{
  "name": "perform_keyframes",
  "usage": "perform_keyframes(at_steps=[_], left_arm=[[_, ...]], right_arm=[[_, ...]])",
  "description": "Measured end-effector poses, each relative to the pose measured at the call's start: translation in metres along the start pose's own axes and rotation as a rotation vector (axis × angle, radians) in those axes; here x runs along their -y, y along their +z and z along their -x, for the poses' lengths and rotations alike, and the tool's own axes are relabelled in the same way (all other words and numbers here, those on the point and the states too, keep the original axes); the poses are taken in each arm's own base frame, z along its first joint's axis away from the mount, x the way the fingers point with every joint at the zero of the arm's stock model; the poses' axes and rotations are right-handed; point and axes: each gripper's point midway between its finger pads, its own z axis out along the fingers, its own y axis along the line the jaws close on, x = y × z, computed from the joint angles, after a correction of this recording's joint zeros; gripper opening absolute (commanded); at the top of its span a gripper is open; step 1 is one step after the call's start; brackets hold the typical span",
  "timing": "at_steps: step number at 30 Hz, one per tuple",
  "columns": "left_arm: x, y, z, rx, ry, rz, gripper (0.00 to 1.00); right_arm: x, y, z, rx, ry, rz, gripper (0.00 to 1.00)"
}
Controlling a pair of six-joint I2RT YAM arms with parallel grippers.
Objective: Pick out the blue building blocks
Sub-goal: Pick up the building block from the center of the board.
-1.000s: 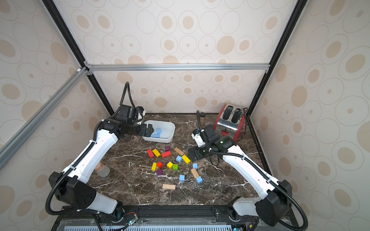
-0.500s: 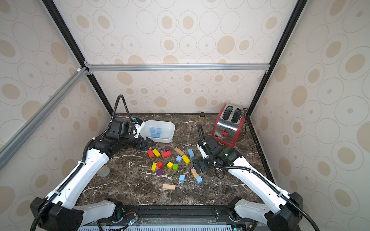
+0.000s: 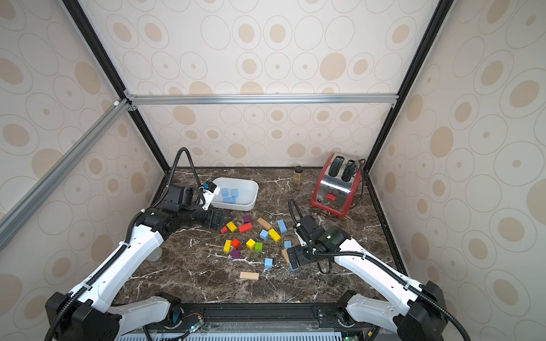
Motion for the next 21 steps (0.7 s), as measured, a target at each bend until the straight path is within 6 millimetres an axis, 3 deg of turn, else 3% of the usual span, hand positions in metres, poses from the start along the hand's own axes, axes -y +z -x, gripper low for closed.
perform_keyframes(at_steps=[7, 13, 21], left_arm=[[0.007, 0.013, -0.019, -0.026, 0.015, -0.029, 0.99], [0.026, 0.030, -0.041, -0.063, 0.070, -0.064, 0.99], [0.034, 0.044, -0.051, -0.046, 0.115, -0.083, 0.99]], right_arm=[[-0.002, 0.018, -0.009, -0.040, 0.013, 0.005, 0.99], [-0.001, 0.026, -0.013, -0.049, 0.023, 0.001, 0.99], [-0.001, 0.038, -0.014, -0.061, 0.032, -0.004, 0.98]])
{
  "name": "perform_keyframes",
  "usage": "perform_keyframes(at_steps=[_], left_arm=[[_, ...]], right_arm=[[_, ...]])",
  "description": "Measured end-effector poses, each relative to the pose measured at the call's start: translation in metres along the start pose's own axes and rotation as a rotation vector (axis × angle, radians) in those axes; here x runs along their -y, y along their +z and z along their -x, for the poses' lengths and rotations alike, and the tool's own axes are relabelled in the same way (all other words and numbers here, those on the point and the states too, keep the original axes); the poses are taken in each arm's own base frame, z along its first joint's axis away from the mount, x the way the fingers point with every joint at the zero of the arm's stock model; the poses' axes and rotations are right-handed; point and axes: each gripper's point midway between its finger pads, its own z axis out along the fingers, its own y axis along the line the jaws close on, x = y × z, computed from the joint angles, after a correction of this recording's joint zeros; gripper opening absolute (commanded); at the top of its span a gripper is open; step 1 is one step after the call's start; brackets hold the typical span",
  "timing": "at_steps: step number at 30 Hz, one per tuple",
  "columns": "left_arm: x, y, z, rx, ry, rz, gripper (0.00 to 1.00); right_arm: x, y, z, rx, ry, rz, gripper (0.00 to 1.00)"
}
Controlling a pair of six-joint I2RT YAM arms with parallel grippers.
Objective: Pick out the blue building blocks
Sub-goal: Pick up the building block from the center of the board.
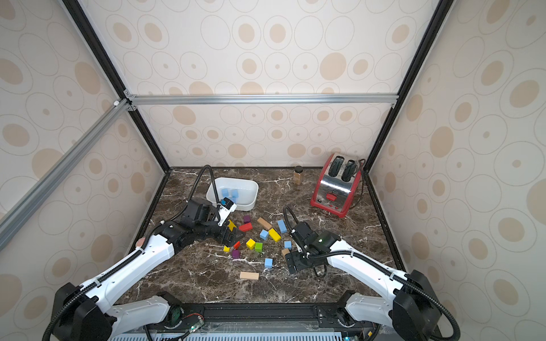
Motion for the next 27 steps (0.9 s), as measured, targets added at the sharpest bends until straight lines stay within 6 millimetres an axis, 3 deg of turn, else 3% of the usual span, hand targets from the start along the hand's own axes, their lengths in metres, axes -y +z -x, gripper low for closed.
perform_keyframes(at_steps=[13, 27], left_arm=[[-0.002, -0.002, -0.007, 0.062, 0.043, 0.020, 0.99], [0.002, -0.001, -0.015, 0.104, 0.105, 0.006, 0.99]], right_arm=[[0.001, 0.030, 0.000, -0.032, 0.020, -0.017, 0.92], [0.000, 0.044, 0.002, -0.052, 0.016, -0.030, 0.75]])
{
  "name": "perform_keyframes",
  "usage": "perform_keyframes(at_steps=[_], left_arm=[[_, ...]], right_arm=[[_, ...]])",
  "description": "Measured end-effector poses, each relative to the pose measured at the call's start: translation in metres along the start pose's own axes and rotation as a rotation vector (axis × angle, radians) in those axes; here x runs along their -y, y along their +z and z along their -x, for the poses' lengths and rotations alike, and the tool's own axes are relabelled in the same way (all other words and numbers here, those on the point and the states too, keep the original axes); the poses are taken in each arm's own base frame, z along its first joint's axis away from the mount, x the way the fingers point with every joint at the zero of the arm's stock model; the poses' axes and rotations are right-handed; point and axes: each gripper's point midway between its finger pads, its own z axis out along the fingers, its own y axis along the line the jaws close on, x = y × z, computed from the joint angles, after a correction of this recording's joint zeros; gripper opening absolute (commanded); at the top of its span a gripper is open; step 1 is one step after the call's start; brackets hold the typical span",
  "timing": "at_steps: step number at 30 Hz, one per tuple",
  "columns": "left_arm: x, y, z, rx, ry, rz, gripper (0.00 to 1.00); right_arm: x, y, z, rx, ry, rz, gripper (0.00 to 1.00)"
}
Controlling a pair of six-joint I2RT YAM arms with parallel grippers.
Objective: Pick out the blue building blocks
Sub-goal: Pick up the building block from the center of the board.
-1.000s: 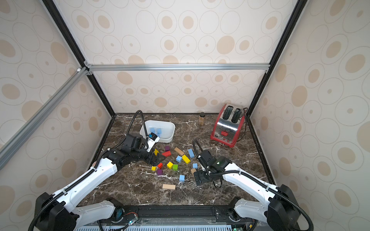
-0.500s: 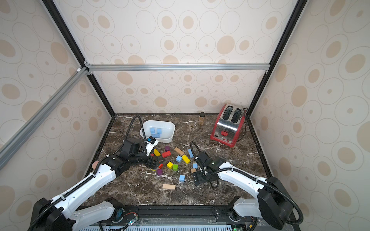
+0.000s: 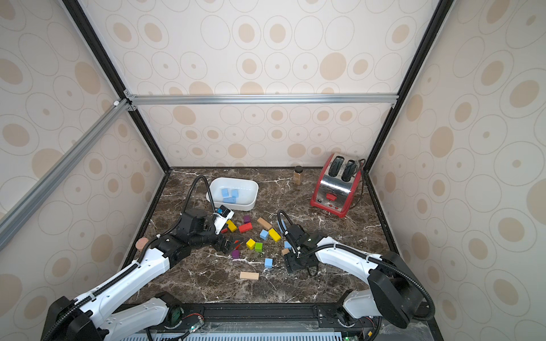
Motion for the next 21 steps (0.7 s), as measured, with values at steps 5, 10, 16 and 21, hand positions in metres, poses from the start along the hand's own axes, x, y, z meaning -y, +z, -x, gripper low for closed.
perform_keyframes(at_steps=[5, 10, 16, 21], left_arm=[[0.005, 0.002, -0.002, -0.001, 0.040, -0.014, 0.99], [0.007, 0.004, -0.004, -0.008, 0.079, -0.019, 0.99], [0.006, 0.008, -0.008, -0.025, 0.099, -0.024, 0.99], [0.007, 0.012, -0.012, -0.042, 0.101, -0.030, 0.99]], right_arm=[[0.000, 0.007, -0.001, -0.020, -0.003, -0.010, 0.71], [0.000, 0.013, -0.001, -0.033, -0.005, -0.016, 0.65], [-0.003, 0.015, 0.001, -0.025, -0.005, -0.011, 0.57], [-0.003, 0.017, 0.000, -0.033, -0.007, -0.014, 0.50]])
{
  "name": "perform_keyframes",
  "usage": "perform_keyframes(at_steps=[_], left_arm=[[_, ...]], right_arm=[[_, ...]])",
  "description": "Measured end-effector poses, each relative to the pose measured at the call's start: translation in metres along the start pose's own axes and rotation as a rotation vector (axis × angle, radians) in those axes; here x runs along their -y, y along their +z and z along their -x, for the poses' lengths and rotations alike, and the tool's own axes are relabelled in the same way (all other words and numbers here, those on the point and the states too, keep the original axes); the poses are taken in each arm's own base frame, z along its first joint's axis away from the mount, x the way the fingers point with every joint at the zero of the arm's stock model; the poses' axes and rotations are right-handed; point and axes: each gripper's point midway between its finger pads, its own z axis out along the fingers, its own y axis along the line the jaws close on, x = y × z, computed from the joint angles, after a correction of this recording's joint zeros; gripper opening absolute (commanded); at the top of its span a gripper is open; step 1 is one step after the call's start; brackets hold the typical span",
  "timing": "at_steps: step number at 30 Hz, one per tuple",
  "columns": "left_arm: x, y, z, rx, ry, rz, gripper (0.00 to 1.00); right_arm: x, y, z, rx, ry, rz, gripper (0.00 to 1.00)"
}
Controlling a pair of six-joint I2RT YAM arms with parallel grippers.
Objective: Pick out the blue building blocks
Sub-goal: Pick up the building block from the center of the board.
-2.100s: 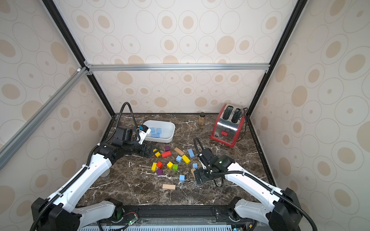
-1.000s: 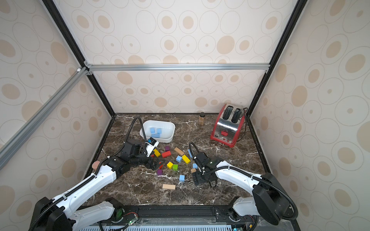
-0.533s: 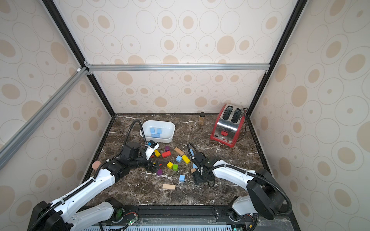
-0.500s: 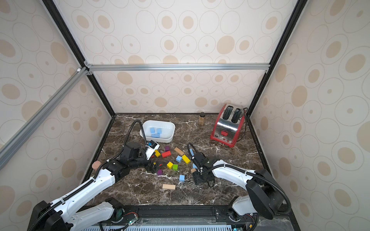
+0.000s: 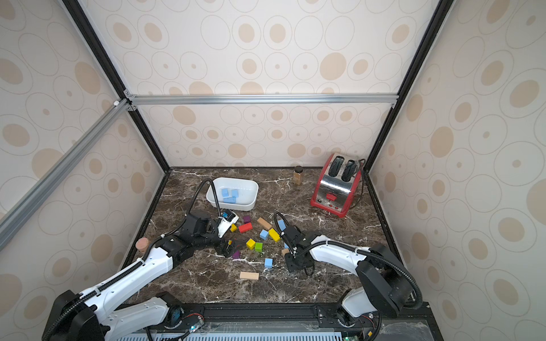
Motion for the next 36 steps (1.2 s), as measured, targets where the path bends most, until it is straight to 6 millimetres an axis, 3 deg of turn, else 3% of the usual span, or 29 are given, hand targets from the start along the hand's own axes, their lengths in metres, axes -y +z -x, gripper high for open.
perform_keyframes(at_steps=[16, 23, 26, 36], left_arm=[[0.001, 0.002, -0.001, -0.004, 0.003, -0.004, 0.99], [0.002, 0.002, 0.002, 0.004, 0.007, -0.005, 0.99], [0.001, 0.002, 0.005, 0.014, 0.011, -0.002, 0.99], [-0.001, -0.009, 0.029, 0.069, 0.035, 0.023, 0.99]], right_arm=[[-0.002, 0.001, 0.000, 0.003, -0.006, 0.004, 0.34], [-0.004, -0.002, 0.002, 0.012, -0.007, 0.016, 0.15], [-0.007, -0.009, 0.005, 0.039, -0.009, 0.034, 0.00], [-0.020, -0.052, 0.025, 0.220, -0.045, 0.125, 0.00]])
